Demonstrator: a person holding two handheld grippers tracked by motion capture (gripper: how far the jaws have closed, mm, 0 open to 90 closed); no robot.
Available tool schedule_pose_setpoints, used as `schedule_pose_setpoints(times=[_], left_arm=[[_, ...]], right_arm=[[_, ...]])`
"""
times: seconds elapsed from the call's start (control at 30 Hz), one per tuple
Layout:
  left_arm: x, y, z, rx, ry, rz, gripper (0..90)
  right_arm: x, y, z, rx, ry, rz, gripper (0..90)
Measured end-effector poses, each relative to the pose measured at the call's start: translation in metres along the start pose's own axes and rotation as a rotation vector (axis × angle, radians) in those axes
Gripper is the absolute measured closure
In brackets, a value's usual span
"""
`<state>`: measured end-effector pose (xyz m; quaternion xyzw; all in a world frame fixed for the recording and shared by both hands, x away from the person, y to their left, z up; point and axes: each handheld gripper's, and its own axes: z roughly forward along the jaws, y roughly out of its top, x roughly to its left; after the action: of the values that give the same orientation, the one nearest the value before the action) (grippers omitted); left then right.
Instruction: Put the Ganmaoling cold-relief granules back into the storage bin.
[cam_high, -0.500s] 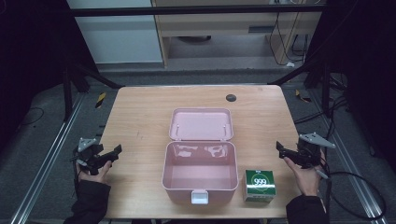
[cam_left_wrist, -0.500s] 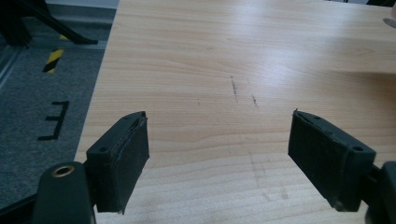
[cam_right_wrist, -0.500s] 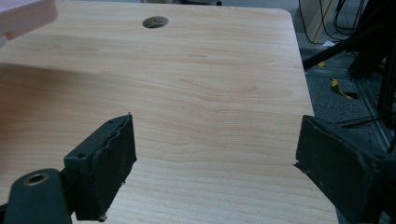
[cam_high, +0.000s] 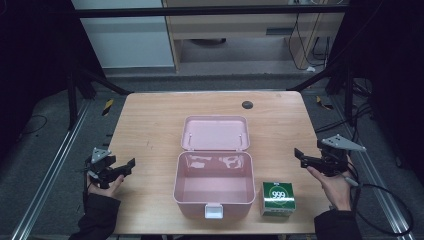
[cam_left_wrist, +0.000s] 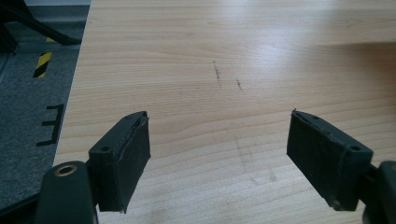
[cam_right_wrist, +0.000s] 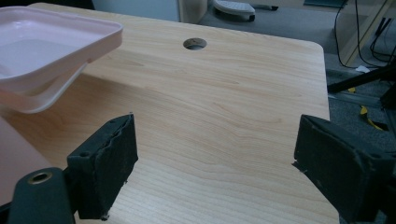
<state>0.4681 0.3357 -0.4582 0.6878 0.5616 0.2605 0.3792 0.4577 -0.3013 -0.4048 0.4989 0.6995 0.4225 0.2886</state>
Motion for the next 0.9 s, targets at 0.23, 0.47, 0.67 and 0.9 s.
schedule_pose_setpoints(times=[0.23,0.47,0.67,0.9], left_arm=[[-0.001,0.0,0.001,0.014,-0.003,0.01,20.8],[-0.002,-0.001,0.004,0.033,0.0,0.031,20.8],[-0.003,-0.001,0.005,0.04,-0.006,0.04,20.8],[-0.005,-0.001,0.006,0.052,-0.012,0.053,20.8]], right_arm=[[0.001,0.015,-0.007,-0.008,0.045,-0.024,13.4],[0.004,0.026,-0.011,0.013,0.077,-0.094,11.8],[0.013,0.038,-0.013,0.056,0.118,-0.172,11.4],[0.026,0.052,-0.013,0.125,0.186,-0.268,9.7]])
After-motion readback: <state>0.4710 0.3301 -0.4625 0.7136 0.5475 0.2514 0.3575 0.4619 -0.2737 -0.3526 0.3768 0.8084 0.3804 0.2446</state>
